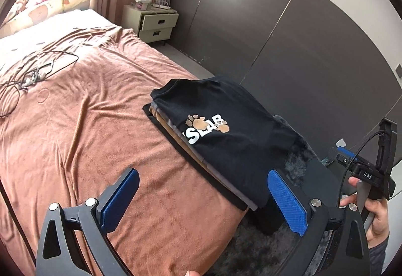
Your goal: Fold small clothes
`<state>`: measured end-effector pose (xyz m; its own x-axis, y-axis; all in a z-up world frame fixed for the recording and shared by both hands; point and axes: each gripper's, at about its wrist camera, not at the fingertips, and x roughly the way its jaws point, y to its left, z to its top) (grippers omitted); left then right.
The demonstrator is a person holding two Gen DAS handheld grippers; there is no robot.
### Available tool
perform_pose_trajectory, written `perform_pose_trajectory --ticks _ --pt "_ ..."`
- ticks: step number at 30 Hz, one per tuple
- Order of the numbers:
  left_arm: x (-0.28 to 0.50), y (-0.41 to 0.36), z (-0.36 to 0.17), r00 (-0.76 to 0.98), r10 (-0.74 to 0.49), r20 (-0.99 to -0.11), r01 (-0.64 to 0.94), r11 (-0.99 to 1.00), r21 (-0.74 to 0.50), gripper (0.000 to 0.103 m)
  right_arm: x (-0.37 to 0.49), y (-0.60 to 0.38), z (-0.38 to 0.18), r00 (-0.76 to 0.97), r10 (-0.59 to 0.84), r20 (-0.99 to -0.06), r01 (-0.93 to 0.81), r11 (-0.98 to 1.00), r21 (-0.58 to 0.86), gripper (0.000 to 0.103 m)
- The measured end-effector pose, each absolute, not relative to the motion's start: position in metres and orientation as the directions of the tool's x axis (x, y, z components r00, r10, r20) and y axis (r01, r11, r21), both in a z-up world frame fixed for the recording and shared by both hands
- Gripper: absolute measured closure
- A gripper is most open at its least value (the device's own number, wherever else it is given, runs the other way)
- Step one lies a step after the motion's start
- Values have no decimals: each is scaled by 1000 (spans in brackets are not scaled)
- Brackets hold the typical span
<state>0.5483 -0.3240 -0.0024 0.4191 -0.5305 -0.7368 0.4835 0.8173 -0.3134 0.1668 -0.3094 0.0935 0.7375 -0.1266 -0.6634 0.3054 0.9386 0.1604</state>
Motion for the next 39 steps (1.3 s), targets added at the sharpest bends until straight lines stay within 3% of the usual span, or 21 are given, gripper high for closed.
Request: perform_pose_trajectory --ticks 39 --pt "284 -160 44 705 -413 -577 345 910 -230 0 -41 -198 103 858 -54 -510 128 986 111 0"
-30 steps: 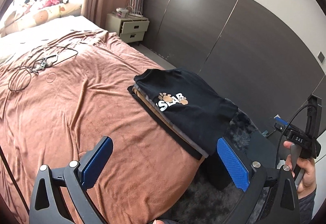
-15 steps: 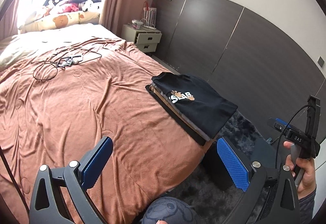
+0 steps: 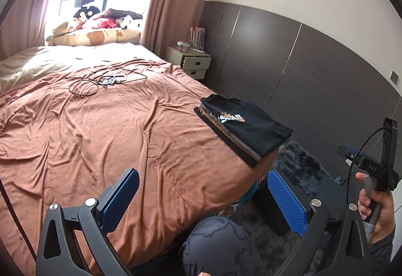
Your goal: Fold small clothes
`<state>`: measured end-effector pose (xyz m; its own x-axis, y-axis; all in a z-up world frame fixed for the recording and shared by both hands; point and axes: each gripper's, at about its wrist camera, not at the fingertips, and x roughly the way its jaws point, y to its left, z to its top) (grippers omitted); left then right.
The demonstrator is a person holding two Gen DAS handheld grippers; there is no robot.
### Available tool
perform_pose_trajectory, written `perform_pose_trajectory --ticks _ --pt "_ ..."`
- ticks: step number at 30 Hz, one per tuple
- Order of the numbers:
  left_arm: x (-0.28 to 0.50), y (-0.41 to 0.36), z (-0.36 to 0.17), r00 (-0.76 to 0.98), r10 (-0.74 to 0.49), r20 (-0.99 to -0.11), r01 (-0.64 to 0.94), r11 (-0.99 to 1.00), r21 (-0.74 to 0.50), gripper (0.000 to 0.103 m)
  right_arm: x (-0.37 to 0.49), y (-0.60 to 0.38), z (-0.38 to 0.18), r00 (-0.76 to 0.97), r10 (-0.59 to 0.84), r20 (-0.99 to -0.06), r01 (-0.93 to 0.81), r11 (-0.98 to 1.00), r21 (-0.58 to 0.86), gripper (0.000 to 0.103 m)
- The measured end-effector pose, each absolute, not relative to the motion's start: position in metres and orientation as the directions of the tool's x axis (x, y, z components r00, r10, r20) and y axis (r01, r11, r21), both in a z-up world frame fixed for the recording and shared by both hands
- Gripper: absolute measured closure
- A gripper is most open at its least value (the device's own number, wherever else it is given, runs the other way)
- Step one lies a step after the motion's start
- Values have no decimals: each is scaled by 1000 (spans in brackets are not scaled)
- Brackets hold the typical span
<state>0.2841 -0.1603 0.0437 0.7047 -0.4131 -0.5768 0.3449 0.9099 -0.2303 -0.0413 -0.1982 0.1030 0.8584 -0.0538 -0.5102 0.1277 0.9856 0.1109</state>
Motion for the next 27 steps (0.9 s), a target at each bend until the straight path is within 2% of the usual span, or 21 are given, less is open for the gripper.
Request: perform_pose_trajectory --ticks 13,27 --pt "188 -141 40 771 -397 -497 348 917 -194 0 -128 -180 89 902 -15 -432 60 994 91 0" --pt "114 -144 21 814 -336 -474 314 941 -128 0 -186 -170 48 923 -3 -384 26 998 55 0"
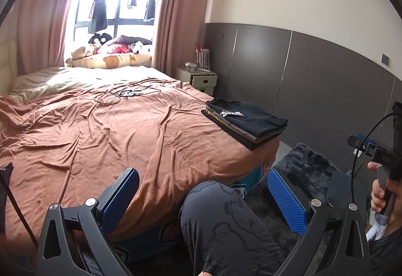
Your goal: Fold small clothes
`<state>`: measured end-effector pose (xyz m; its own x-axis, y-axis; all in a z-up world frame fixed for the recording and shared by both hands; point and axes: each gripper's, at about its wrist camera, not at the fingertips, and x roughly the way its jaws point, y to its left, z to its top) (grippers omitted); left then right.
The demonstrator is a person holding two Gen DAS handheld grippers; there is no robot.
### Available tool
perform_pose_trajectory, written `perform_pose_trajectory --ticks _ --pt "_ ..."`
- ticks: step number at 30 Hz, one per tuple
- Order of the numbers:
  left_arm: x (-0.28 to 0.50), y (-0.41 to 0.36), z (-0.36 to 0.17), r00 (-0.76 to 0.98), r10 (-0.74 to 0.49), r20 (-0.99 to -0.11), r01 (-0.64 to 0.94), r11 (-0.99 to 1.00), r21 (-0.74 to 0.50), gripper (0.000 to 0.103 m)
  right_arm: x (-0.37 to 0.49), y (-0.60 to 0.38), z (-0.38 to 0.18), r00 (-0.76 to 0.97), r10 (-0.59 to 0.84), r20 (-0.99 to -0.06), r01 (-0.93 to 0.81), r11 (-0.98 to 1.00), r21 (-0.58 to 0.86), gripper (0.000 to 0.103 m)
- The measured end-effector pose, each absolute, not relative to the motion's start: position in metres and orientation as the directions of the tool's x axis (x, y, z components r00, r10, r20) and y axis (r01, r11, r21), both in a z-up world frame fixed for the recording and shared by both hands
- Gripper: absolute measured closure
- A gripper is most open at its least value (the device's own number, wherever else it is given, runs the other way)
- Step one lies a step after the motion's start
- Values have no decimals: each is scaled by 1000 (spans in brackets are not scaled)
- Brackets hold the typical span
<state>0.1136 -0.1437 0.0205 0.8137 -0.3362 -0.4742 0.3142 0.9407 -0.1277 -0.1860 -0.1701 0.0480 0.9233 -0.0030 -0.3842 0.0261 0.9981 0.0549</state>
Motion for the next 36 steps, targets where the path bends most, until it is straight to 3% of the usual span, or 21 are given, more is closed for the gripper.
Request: perform_pose_trajectory --ticks 13,36 --pt "59 -152 12 863 -308 -401 306 949 -70 0 -208 -150 17 933 27 -358 1 997 78 0" --pt "53 -138 3 871 -297 -390 283 955 -95 0 -218 -134 9 929 32 -369 -2 997 80 0"
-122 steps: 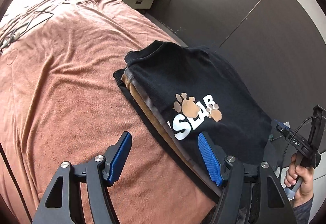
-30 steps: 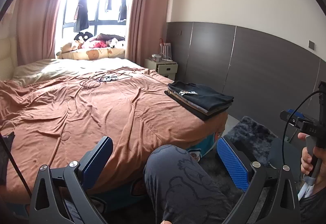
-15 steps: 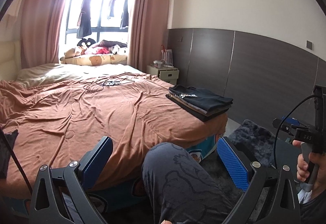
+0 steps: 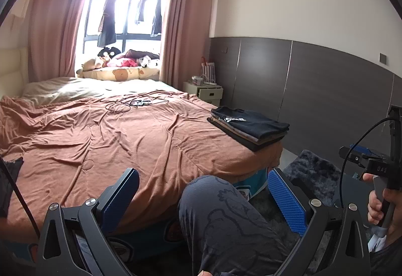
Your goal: Fold small clothes
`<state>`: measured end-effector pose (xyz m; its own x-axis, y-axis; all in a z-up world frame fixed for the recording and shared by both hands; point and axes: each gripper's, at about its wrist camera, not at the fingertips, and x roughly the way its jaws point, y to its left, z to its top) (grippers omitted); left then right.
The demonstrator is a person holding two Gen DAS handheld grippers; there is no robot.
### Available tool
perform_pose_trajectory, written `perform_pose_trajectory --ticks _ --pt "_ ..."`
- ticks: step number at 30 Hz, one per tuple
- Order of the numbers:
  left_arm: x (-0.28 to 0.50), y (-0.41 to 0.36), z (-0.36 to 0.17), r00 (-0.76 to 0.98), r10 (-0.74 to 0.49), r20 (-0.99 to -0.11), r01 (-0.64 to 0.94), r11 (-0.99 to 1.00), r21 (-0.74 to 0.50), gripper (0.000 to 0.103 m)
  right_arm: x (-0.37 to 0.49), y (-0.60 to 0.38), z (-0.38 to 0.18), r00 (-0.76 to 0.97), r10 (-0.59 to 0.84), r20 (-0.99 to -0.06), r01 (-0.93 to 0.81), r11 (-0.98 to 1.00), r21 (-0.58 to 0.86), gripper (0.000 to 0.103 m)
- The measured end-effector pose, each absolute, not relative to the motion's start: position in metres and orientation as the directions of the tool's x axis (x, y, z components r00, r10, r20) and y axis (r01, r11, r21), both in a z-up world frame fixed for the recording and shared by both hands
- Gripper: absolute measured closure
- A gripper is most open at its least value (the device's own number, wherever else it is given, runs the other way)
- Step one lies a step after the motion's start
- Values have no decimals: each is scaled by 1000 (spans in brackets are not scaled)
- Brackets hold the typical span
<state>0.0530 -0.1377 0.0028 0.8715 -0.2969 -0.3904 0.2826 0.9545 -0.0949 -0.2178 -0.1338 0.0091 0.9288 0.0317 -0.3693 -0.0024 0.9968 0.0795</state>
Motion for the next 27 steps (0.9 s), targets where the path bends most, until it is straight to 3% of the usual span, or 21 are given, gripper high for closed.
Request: perform_pose_trajectory --ticks 27 --pt "45 -136 7 883 -272 -382 254 962 -98 0 -222 -131 16 929 36 -369 -13 998 64 0"
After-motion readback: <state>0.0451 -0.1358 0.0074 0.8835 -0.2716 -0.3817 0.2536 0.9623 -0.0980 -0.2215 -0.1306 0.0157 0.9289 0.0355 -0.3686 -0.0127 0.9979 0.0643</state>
